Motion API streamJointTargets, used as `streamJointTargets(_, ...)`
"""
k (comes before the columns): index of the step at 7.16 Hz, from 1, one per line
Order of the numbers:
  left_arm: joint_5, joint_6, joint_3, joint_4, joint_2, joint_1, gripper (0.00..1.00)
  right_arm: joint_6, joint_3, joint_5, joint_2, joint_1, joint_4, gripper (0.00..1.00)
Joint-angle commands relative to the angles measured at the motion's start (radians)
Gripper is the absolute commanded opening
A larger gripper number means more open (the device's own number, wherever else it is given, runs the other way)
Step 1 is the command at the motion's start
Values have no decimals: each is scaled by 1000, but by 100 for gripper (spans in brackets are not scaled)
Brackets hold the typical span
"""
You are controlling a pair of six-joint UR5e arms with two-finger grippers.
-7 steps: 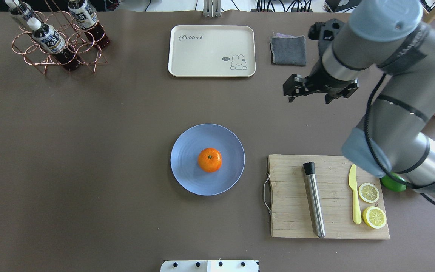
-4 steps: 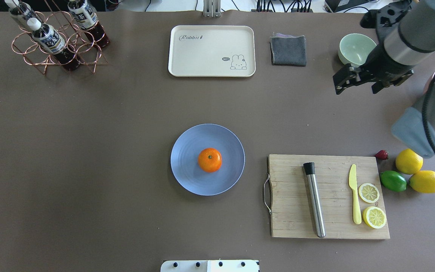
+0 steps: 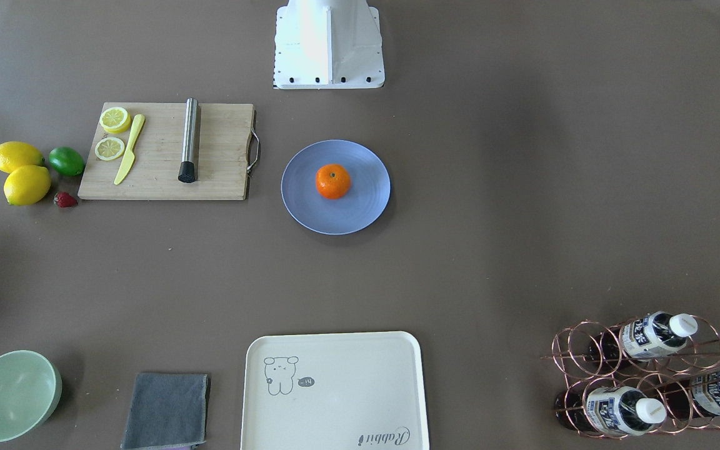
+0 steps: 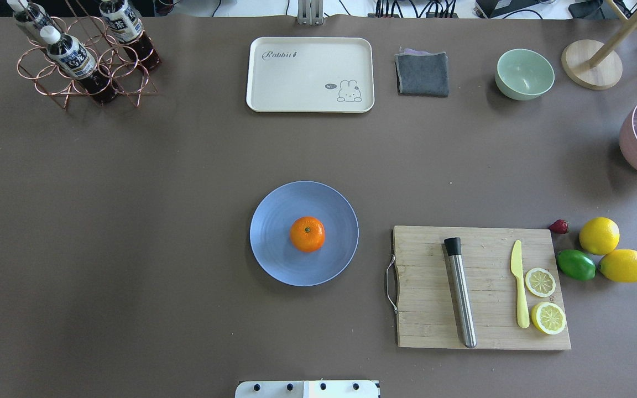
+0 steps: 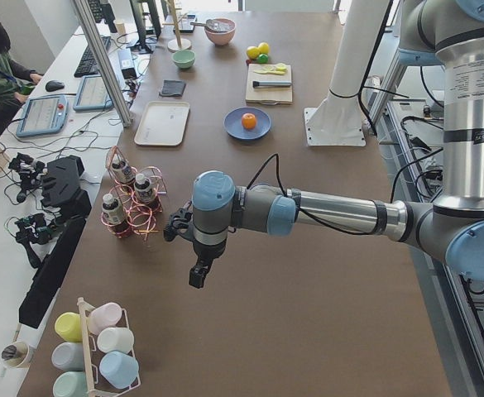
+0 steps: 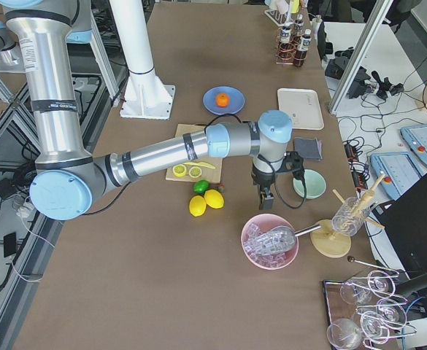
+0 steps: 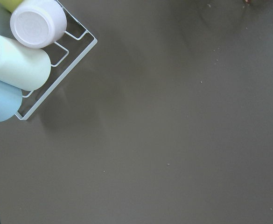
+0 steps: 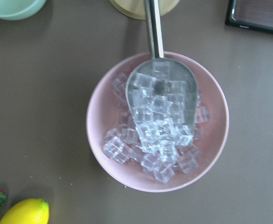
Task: Pick orange to plate
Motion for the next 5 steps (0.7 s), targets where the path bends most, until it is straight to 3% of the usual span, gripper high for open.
streamJointTargets(1,-4,3,8,-5,14,-2,98,-65,-30,8,-70,131,3,100)
streamJointTargets(5,-4,3,22,-5,14,-2,98,-54,-29,17,-107,139,37,100)
